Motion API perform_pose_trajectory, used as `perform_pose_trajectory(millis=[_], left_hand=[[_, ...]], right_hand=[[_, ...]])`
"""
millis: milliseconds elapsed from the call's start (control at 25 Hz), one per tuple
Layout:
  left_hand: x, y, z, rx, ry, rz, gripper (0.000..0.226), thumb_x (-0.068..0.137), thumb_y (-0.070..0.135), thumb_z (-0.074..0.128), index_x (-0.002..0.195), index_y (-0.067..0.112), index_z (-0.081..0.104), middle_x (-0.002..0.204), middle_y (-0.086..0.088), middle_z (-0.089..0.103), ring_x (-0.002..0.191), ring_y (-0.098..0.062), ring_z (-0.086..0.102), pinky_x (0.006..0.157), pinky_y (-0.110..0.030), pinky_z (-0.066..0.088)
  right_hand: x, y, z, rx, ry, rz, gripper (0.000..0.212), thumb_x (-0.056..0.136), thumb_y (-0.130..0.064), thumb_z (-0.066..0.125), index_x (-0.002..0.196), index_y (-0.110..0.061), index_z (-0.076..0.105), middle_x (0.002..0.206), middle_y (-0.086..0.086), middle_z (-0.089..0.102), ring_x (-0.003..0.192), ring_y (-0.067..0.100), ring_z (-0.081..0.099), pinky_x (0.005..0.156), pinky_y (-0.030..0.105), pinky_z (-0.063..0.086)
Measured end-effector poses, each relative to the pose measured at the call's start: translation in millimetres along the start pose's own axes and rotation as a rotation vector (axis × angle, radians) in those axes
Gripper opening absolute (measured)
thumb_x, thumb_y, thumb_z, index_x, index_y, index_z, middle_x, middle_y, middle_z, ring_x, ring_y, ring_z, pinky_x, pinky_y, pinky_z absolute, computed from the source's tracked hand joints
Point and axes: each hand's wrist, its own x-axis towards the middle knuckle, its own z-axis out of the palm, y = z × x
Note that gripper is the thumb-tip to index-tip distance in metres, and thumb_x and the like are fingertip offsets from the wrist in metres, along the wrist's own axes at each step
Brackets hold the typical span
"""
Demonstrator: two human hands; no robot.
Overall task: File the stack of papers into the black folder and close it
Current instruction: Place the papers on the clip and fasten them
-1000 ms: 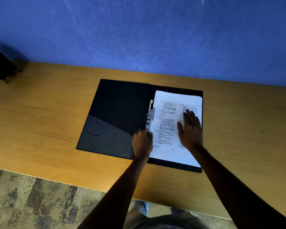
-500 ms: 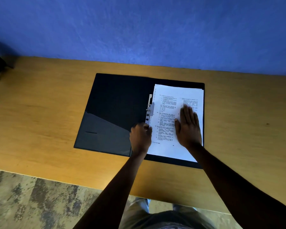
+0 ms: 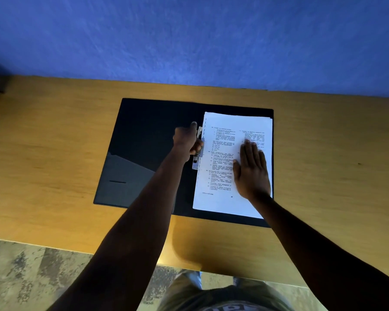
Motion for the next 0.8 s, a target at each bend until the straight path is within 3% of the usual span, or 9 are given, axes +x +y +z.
perform_pose_trajectory(millis=[160,280,440,520,680,800], left_hand=[[-5.2,-4.0,-1.8,-0.063,0.009,0.027,0.036,0.097,0.037,0.050,0.085,0.006,0.064,0.060,-0.010,0.065,0.037,-0.015,0.052,0.040,-0.020,0.040],[-16.9,-14.0,-12.4,-0.127,-0.032,0.037,0.031,0.092,0.031,0.063,0.085,0.002,0.071,0.063,-0.009,0.067,0.045,-0.015,0.059,0.044,-0.021,0.050],[-30.8,-34.8,-33.1,-0.196,-0.173,-0.031,0.016,0.085,0.013,0.071,0.095,0.000,0.073,0.077,-0.012,0.073,0.068,-0.021,0.070,0.059,-0.026,0.061],[-34.4,-42.1,-40.4,-0.197,-0.225,-0.015,0.018,0.088,0.011,0.069,0.105,0.004,0.072,0.082,-0.013,0.074,0.072,-0.022,0.072,0.066,-0.031,0.063],[-27.7,-49.3,-44.3,0.140,-0.155,0.159,0.046,0.082,0.021,0.078,0.123,0.016,0.058,0.076,-0.003,0.066,0.058,-0.014,0.059,0.046,-0.025,0.051],[-17.9,-54.6,-47.8,0.473,-0.063,0.292,0.053,0.075,0.033,0.083,0.116,0.014,0.058,0.091,-0.003,0.056,0.077,-0.016,0.053,0.059,-0.026,0.043]], right_hand=[[-0.1,1.0,0.6,0.000,0.009,-0.004,0.058,0.104,-0.034,0.031,0.150,0.003,0.032,0.159,0.020,0.027,0.149,0.035,0.024,0.123,0.046,0.020],[-0.6,1.3,2.5,-0.002,0.018,-0.008,0.058,0.104,-0.035,0.032,0.150,0.003,0.032,0.159,0.021,0.028,0.149,0.034,0.024,0.123,0.046,0.020],[-0.7,2.4,4.0,0.002,0.032,-0.005,0.059,0.104,-0.036,0.032,0.149,0.002,0.033,0.159,0.021,0.029,0.149,0.035,0.026,0.123,0.046,0.021],[-0.6,3.0,4.2,0.002,0.039,-0.010,0.059,0.104,-0.036,0.032,0.149,0.002,0.033,0.159,0.021,0.029,0.149,0.035,0.026,0.123,0.046,0.020],[0.0,3.2,5.8,0.012,0.050,-0.005,0.059,0.104,-0.036,0.034,0.148,0.002,0.035,0.158,0.021,0.031,0.148,0.035,0.028,0.122,0.046,0.022],[0.5,4.0,5.9,0.012,0.050,-0.004,0.058,0.104,-0.035,0.034,0.148,0.002,0.036,0.158,0.021,0.031,0.148,0.035,0.028,0.121,0.047,0.024]])
